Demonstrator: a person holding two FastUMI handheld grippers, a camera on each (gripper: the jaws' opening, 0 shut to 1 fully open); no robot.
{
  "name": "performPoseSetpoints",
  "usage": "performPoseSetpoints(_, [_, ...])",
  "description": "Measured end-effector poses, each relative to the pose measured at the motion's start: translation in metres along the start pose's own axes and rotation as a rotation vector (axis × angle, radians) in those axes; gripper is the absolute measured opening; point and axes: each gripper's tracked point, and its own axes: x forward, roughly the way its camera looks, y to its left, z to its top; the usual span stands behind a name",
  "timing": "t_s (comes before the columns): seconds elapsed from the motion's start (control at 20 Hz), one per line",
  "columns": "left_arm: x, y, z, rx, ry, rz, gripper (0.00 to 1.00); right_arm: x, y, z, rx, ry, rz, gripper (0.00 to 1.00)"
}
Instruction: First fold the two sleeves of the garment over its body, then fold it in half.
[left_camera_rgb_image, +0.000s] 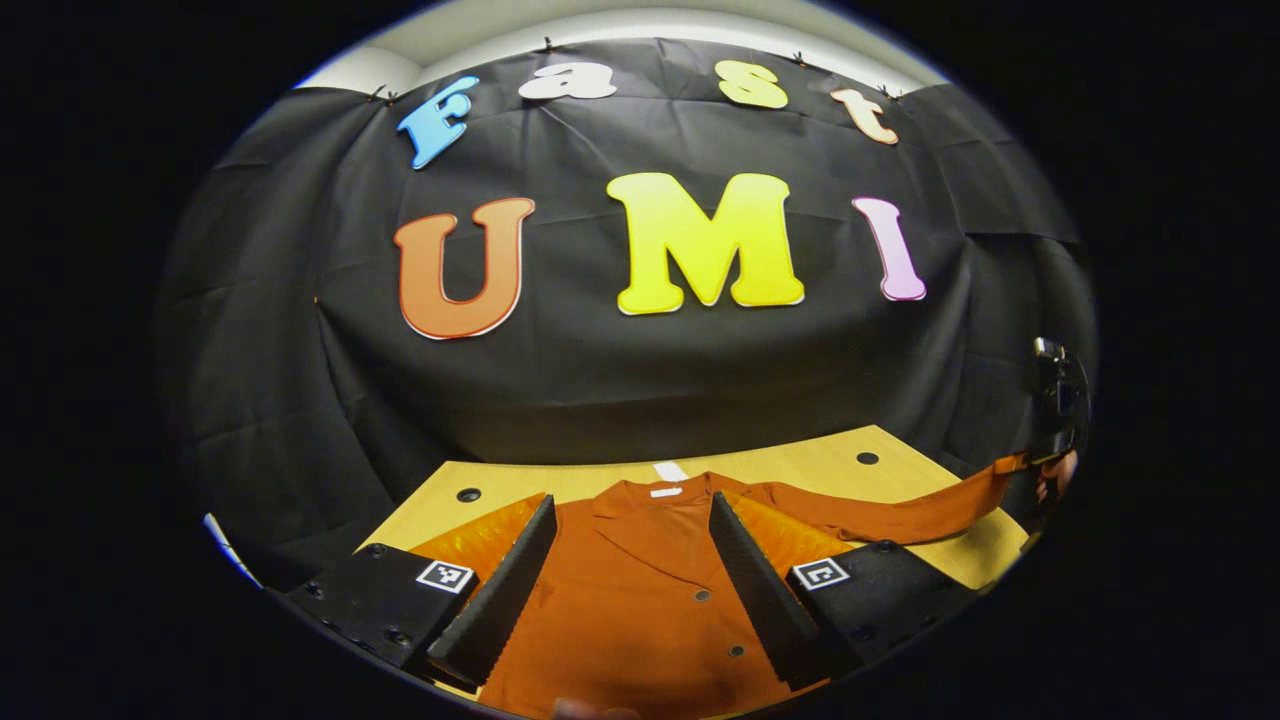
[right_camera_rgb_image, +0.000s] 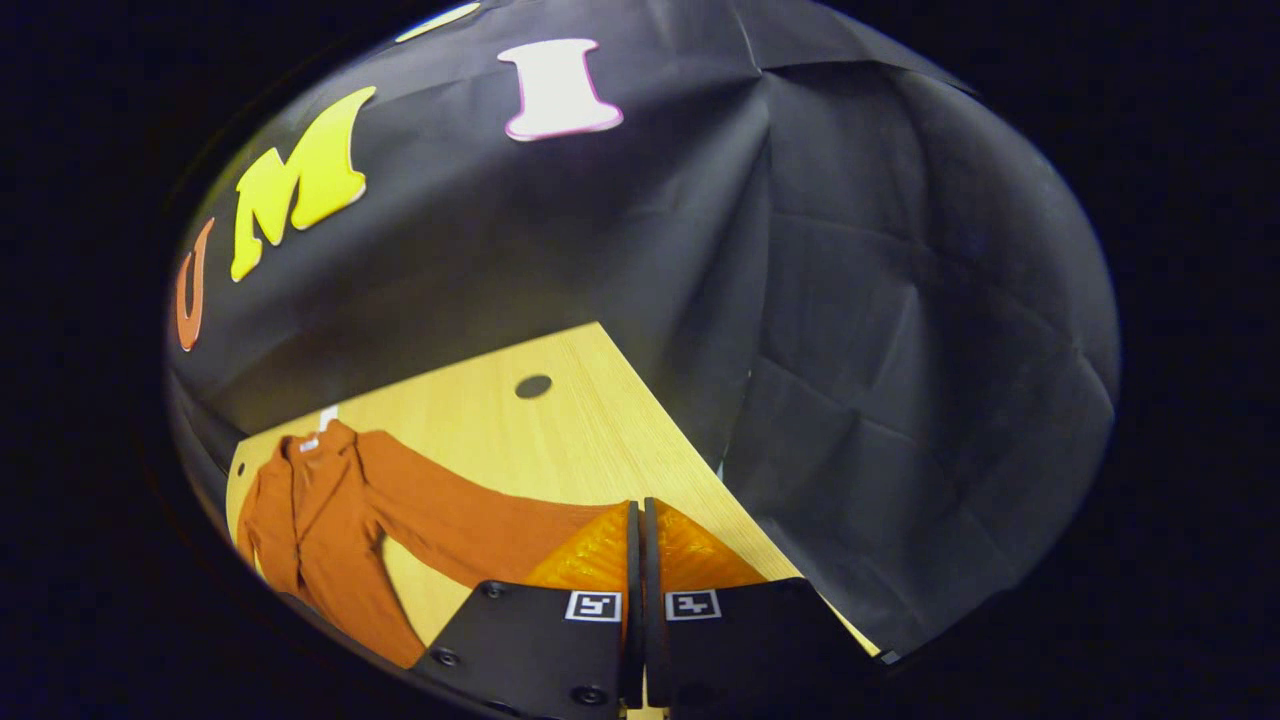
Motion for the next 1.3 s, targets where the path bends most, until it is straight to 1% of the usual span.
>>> performPoseSetpoints(0.1, [0.000,0.020,-0.004,-0.026,-0.005,0.015,0.99,-0.013,0.033,0.024,-0.017,-0.033,0.022,0.01])
performPoseSetpoints(0.2, [0.001,0.040,-0.005,-0.037,-0.017,0.029,1.00,-0.028,0.075,0.043,-0.008,-0.047,0.054,0.01])
performPoseSetpoints(0.25, [0.000,0.061,-0.006,-0.040,-0.035,0.037,1.00,-0.039,0.114,0.056,-0.002,-0.065,0.082,0.00])
performPoseSetpoints(0.3, [-0.002,0.074,-0.007,-0.051,-0.041,0.041,0.99,-0.048,0.155,0.070,-0.018,-0.091,0.113,0.01])
performPoseSetpoints(0.5, [-0.009,0.119,-0.010,-0.080,-0.061,0.067,0.99,-0.055,0.261,0.085,-0.085,-0.107,0.187,0.01])
performPoseSetpoints(0.6, [-0.013,0.147,-0.013,-0.085,-0.073,0.096,0.99,-0.055,0.316,0.090,-0.129,-0.120,0.225,0.01])
performPoseSetpoints(0.7, [-0.019,0.185,-0.018,-0.091,-0.073,0.145,1.00,-0.056,0.381,0.089,-0.174,-0.121,0.278,0.01])
performPoseSetpoints(0.75, [-0.026,0.219,-0.022,-0.099,-0.077,0.195,1.00,-0.058,0.440,0.080,-0.202,-0.111,0.329,0.01])
performPoseSetpoints(0.8, [-0.029,0.233,-0.024,-0.097,-0.080,0.217,1.00,-0.060,0.468,0.075,-0.211,-0.106,0.354,0.01])
performPoseSetpoints(0.85, [-0.035,0.249,-0.026,-0.089,-0.084,0.245,0.99,-0.063,0.510,0.063,-0.227,-0.098,0.391,0.01])
performPoseSetpoints(0.9, [-0.039,0.271,-0.030,-0.089,-0.086,0.273,1.00,-0.066,0.549,0.047,-0.241,-0.080,0.429,0.01])
performPoseSetpoints(1.0, [-0.046,0.296,-0.037,-0.110,-0.079,0.308,0.99,-0.058,0.620,-0.004,-0.279,-0.026,0.486,0.01])
performPoseSetpoints(1.1, [-0.058,0.315,-0.044,-0.123,-0.066,0.343,1.00,-0.045,0.655,-0.056,-0.306,0.036,0.496,0.01])
performPoseSetpoints(1.15, [-0.063,0.322,-0.048,-0.125,-0.057,0.356,1.00,-0.031,0.671,-0.090,-0.334,0.078,0.492,0.01])
performPoseSetpoints(1.2, [-0.069,0.328,-0.053,-0.124,-0.047,0.368,1.00,-0.022,0.679,-0.118,-0.361,0.125,0.483,0.01])
performPoseSetpoints(1.25, [-0.077,0.339,-0.062,-0.129,-0.030,0.389,1.00,-0.011,0.686,-0.161,-0.430,0.192,0.471,0.01])
performPoseSetpoints(1.3, [-0.081,0.340,-0.067,-0.142,-0.013,0.388,1.00,0.002,0.690,-0.186,-0.470,0.207,0.463,0.02])
